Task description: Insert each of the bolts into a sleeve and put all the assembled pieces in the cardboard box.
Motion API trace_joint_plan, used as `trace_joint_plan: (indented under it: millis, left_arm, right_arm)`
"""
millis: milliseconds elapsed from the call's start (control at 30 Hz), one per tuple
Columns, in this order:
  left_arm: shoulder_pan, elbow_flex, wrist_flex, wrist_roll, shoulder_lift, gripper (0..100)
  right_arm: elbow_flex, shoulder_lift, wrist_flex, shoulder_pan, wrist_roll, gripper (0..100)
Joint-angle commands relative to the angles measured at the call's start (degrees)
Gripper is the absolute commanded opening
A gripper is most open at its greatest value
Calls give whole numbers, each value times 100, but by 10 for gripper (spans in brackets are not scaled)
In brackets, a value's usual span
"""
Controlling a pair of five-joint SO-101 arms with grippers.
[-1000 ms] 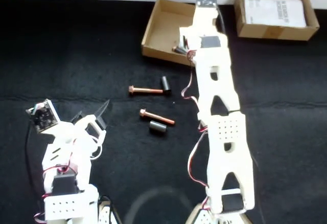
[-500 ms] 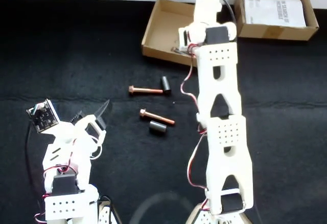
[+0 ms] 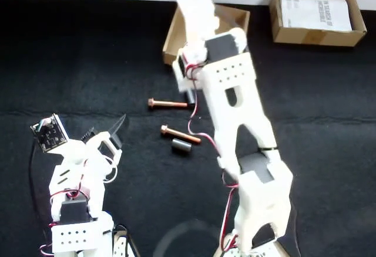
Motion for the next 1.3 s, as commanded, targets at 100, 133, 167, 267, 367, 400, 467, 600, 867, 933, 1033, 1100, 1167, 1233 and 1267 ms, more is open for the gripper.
trace_joint_plan:
  millis: [100, 133, 167, 267, 367, 400, 467, 600, 867, 933, 1033, 1100, 1167, 1233, 1267]
  left_arm:
    - [-13, 119, 9, 53, -40, 319]
    - [-13, 119, 9, 53, -40, 319]
    - [-13, 119, 9, 53, -40, 319]
    - [-13, 119, 9, 53, -40, 319]
    - [-13, 119, 9, 53, -40, 319]
    - [-13, 119, 9, 53, -40, 319]
    - [-13, 119, 9, 53, -40, 319]
    - [-22, 119, 9, 53, -57, 319]
    - [-31, 119, 9, 53, -84, 319]
    - [-31, 119, 9, 53, -84, 319]
    - [-40, 119, 9, 53, -84, 319]
    - [-40, 119, 9, 53, -84, 319]
    - [-40, 119, 9, 53, -84, 319]
    - [-40, 119, 9, 53, -92, 319]
    - [-40, 119, 9, 53, -92, 319]
  right_arm:
    - [945, -418, -629, 295, 62, 178]
    - [1121, -418, -848, 347, 62, 178]
    - [1297, -418, -1042, 382, 62, 178]
    - [1859, -418, -1657, 409, 62, 178]
    - [2404, -418, -2316, 400, 70, 178]
    - [2563, -418, -2510, 391, 70, 178]
    - [2800, -418, -2853, 382, 70, 178]
    - [3169, -374, -3477, 312, 70, 178]
    - [2651, 690, -3864, 312, 70, 178]
    - [2360, 945, -3864, 312, 70, 178]
    - [1938, 1314, -3864, 259, 62, 178]
    - [1684, 1525, -3864, 251, 62, 178]
    - [1437, 1727, -3864, 251, 62, 178]
    - [1218, 1921, -3864, 251, 62, 178]
    - [1147, 2018, -3855, 251, 62, 178]
